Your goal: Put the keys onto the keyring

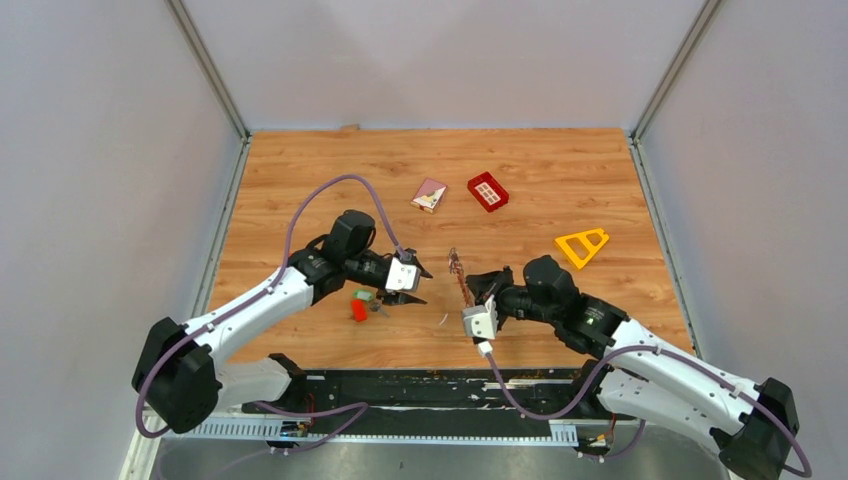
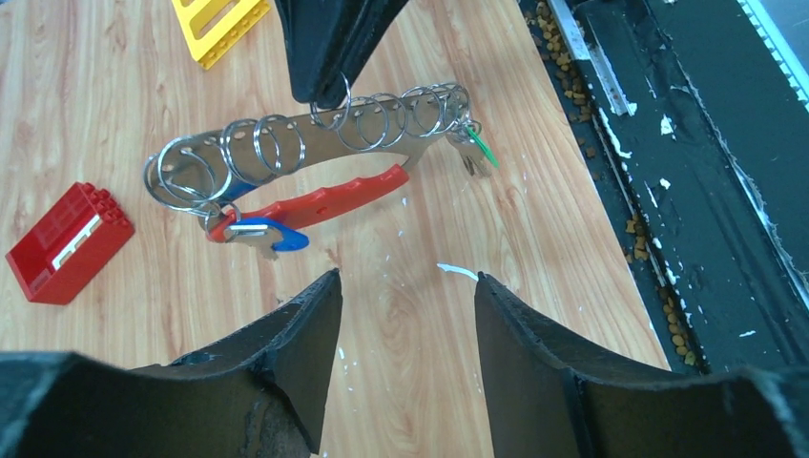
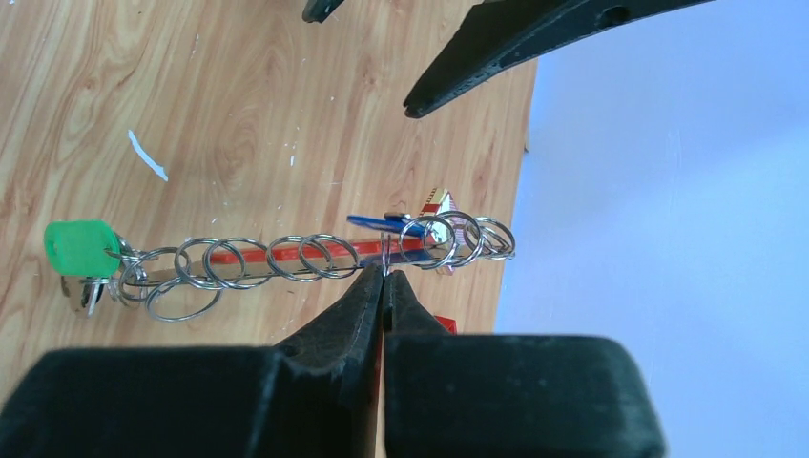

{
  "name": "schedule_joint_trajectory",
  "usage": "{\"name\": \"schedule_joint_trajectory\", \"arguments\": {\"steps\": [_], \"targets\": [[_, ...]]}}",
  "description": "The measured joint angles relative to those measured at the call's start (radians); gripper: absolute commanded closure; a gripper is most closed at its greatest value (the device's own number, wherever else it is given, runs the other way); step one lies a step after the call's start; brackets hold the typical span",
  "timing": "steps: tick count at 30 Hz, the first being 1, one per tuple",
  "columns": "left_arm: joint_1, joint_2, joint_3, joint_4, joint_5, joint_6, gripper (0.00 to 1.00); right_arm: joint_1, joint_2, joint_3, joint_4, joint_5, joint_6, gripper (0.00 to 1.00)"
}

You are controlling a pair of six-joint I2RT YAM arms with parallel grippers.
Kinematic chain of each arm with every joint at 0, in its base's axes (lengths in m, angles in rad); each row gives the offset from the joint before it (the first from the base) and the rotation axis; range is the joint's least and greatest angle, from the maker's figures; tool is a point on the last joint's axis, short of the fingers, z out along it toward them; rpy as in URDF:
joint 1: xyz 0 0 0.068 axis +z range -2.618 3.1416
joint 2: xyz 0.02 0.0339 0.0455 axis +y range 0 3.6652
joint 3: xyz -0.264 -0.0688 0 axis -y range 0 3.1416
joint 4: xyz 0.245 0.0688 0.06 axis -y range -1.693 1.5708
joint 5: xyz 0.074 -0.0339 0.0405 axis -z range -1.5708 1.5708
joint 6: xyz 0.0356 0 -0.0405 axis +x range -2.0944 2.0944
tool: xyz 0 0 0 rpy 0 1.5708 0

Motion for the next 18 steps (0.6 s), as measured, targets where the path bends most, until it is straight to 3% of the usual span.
{"name": "schedule_joint_trajectory", "arguments": {"steps": [7, 18], "targets": [[0.0, 0.003, 0.0, 0.011, 0.005, -0.013, 0.45, 0.0, 0.011, 0.023, -0.004, -0.04, 0.092, 1.0], [0.0, -0.021, -0.002, 0.113, 0.073, -0.129, 0.66, -0.067, 0.172, 0.209, -0.057, -0.219, 0.342, 1.0]]}}
